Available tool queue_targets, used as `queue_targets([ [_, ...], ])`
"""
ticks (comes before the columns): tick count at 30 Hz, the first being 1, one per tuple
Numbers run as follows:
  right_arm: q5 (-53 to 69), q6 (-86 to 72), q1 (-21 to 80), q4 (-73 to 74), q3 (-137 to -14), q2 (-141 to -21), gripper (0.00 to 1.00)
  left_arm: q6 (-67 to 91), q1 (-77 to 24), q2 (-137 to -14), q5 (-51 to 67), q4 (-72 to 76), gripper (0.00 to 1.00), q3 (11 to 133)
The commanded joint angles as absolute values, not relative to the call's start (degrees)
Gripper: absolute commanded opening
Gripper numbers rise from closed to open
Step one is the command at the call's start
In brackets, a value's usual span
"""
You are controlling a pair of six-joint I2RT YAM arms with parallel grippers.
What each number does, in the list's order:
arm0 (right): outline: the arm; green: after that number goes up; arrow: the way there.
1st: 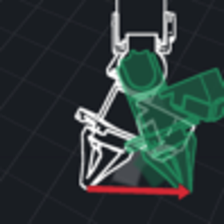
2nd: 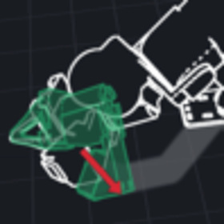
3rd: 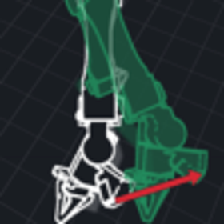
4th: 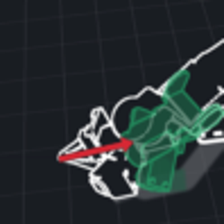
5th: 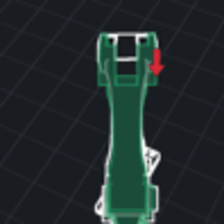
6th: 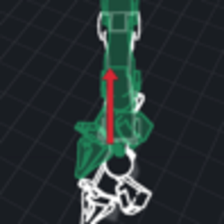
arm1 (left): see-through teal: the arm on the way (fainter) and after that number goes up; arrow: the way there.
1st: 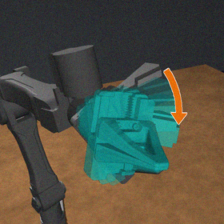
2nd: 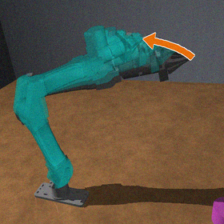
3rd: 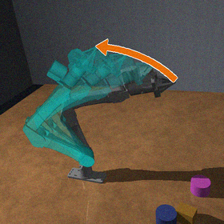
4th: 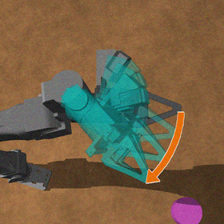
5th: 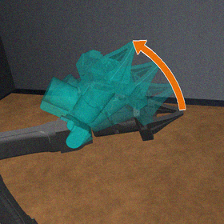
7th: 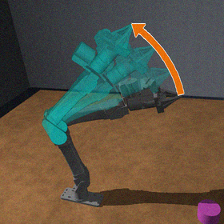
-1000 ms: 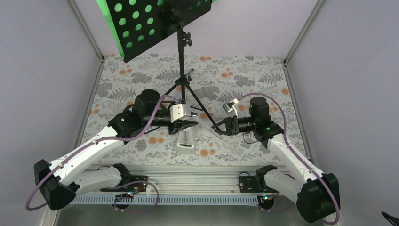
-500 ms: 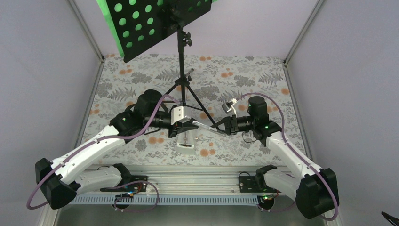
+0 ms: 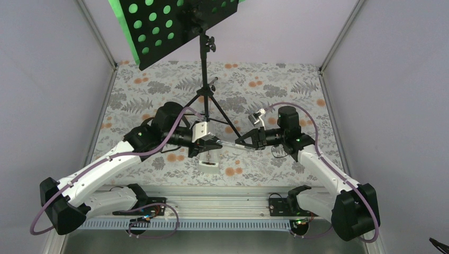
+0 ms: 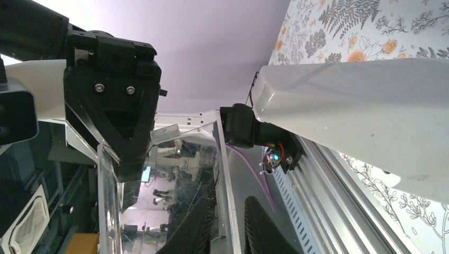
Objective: Pack up the instrument practice props
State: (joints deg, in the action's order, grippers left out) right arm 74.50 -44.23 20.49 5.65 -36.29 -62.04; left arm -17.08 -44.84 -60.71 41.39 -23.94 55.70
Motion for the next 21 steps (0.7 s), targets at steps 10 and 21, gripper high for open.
queue_targets([
  [10,73.74,-44.52,18.07,3.98,-37.10,-61.53,0.38,-10.67,-44.65,-58.99,32.62,-19.05,0.02,52.54],
  [21,71.06,-47.11,9.95,1.45,-34.45,-59.30,0.64,-4.04,-43.36,-57.87,30.22,-14.50,0.02,51.19],
])
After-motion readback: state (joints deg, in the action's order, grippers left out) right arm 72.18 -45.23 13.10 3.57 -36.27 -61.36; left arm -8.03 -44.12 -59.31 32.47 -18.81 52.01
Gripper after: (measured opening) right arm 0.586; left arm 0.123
